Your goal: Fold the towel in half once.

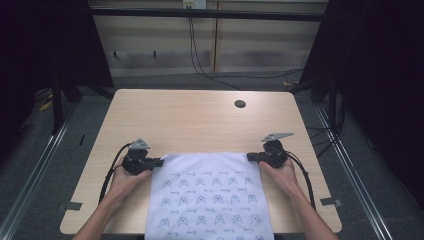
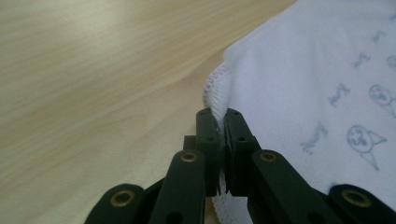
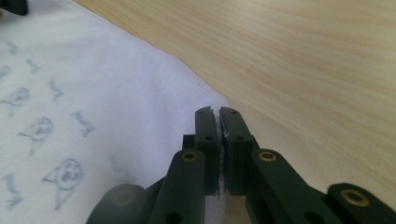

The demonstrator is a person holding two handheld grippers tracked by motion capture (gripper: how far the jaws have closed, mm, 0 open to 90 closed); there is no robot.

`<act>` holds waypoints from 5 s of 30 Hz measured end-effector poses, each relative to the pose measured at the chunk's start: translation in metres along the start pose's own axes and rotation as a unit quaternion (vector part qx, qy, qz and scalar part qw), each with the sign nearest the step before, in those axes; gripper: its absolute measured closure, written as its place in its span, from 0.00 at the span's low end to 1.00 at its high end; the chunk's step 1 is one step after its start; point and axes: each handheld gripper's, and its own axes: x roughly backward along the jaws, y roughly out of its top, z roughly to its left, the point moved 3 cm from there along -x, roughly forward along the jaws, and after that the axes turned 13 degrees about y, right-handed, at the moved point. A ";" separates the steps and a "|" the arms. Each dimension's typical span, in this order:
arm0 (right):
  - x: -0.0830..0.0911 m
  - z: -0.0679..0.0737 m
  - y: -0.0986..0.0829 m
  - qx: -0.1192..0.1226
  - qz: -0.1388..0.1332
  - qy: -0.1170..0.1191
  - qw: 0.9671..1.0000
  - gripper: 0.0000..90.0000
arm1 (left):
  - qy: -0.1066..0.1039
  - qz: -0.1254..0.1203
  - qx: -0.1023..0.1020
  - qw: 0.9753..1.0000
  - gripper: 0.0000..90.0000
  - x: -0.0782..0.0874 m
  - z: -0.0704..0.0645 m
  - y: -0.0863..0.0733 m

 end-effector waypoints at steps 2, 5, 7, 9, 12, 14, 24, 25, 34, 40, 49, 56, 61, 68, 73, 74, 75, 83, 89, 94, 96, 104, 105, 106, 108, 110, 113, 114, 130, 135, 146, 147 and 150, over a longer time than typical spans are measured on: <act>0.006 0.001 0.009 0.001 -0.014 0.007 1.000 0.97 | 0.000 -0.020 0.012 1.000 0.96 0.007 0.004 0.007; 0.013 0.003 0.026 0.010 -0.030 0.009 0.999 0.96 | 0.004 -0.038 0.013 0.999 0.96 0.015 0.009 0.021; 0.020 0.004 0.041 0.021 -0.038 0.005 0.999 0.96 | 0.009 -0.050 0.009 0.999 0.96 0.020 0.012 0.036; 0.030 0.005 0.058 0.030 -0.056 0.001 0.998 0.97 | 0.014 -0.066 0.002 0.998 0.96 0.028 0.015 0.053; 0.046 0.004 0.081 0.038 -0.077 -0.010 0.996 0.97 | 0.019 -0.095 0.009 0.995 0.96 0.039 0.020 0.076; 0.054 0.003 0.094 0.042 -0.086 -0.019 0.995 0.97 | 0.019 -0.111 0.016 0.993 0.96 0.045 0.023 0.090; 0.079 0.006 0.160 0.065 -0.126 -0.052 0.989 0.97 | 0.034 -0.178 0.038 0.983 0.96 0.069 0.035 0.148; 0.083 0.007 0.167 0.066 -0.134 -0.052 0.987 0.97 | 0.035 -0.183 0.040 0.982 0.96 0.071 0.036 0.153; 0.095 0.026 0.160 0.077 -0.153 -0.012 0.985 0.97 | 0.006 -0.170 -0.026 0.985 0.96 0.086 0.007 0.129; 0.088 0.050 0.103 0.075 -0.118 0.028 0.990 0.97 | -0.036 -0.143 -0.038 0.988 0.96 0.085 -0.021 0.077; 0.078 0.081 0.016 0.055 -0.053 0.061 0.995 0.97 | -0.065 -0.082 -0.050 0.993 0.96 0.085 -0.046 0.005; 0.065 0.103 -0.046 0.032 0.013 0.079 0.996 0.97 | -0.104 -0.022 -0.051 0.993 0.96 0.082 -0.071 -0.046; 0.052 0.106 -0.080 0.013 0.063 0.074 0.995 0.97 | -0.120 0.020 -0.060 0.991 0.96 0.076 -0.081 -0.070; 0.042 0.094 -0.083 0.007 0.097 0.044 0.994 0.97 | -0.066 0.037 -0.075 0.994 0.96 0.050 -0.075 -0.060; 0.054 0.073 -0.084 -0.012 0.081 0.017 0.996 0.97 | -0.060 0.030 -0.071 0.995 0.96 0.029 -0.076 -0.043; 0.056 0.070 -0.083 -0.012 0.080 0.008 0.997 0.97 | -0.051 0.031 -0.079 0.995 0.96 0.026 -0.076 -0.040; 0.056 0.068 -0.082 -0.012 0.079 0.002 0.997 0.97 | -0.049 0.029 -0.082 0.995 0.96 0.023 -0.075 -0.036; 0.046 0.043 -0.060 -0.004 0.072 -0.033 0.997 0.97 | -0.013 0.025 -0.069 0.997 0.96 0.000 -0.058 -0.015; 0.031 0.026 -0.040 0.001 0.070 -0.051 0.996 0.97 | 0.015 0.024 -0.053 0.998 0.96 -0.011 -0.041 -0.004; 0.020 0.010 -0.022 -0.002 0.067 -0.063 0.996 0.97 | 0.035 0.021 -0.049 0.998 0.96 -0.020 -0.030 0.004; 0.015 0.003 -0.016 0.000 0.065 -0.070 0.995 0.97 | 0.042 0.021 -0.045 0.998 0.96 -0.024 -0.025 0.008; -0.005 -0.019 0.010 -0.007 0.050 -0.081 0.995 0.97 | 0.089 0.025 -0.053 0.994 0.96 -0.040 -0.003 0.026; -0.008 -0.021 0.013 -0.008 0.050 -0.082 0.995 0.97 | 0.095 0.028 -0.047 0.994 0.96 -0.044 0.001 0.030; -0.011 -0.025 0.018 -0.010 0.047 -0.084 0.995 0.97 | 0.098 0.026 -0.044 0.994 0.96 -0.046 0.003 0.031; -0.014 -0.029 0.022 -0.013 0.046 -0.082 0.995 0.97 | 0.106 0.022 -0.048 0.993 0.96 -0.052 0.011 0.037; -0.020 -0.036 0.029 -0.016 0.042 -0.085 0.995 0.97 | 0.108 0.014 -0.025 0.994 0.96 -0.057 0.018 0.040; -0.025 -0.045 0.038 -0.029 0.032 -0.097 0.994 0.97 | 0.122 0.006 -0.015 0.992 0.96 -0.064 0.023 0.045; -0.027 -0.047 0.041 -0.033 0.031 -0.105 0.993 0.97 | 0.130 0.007 -0.019 0.991 0.96 -0.066 0.023 0.047; -0.008 -0.018 0.061 0.016 -0.046 -0.047 0.998 0.97 | 0.058 -0.058 0.003 0.997 0.97 -0.010 0.010 0.051; 0.013 0.018 0.050 0.050 -0.048 -0.022 0.997 0.97 | 0.035 -0.080 -0.004 0.996 0.97 0.018 -0.002 0.047; 0.096 0.060 0.069 0.076 -0.151 0.035 0.985 0.97 | -0.011 -0.162 -0.018 0.987 0.96 0.096 -0.026 0.071; 0.104 0.066 0.068 0.079 -0.156 0.038 0.984 0.97 | -0.022 -0.171 -0.016 0.985 0.96 0.108 -0.029 0.069; 0.122 0.078 0.067 0.091 -0.165 0.040 0.981 0.97 | -0.030 -0.185 -0.017 0.982 0.96 0.128 -0.035 0.068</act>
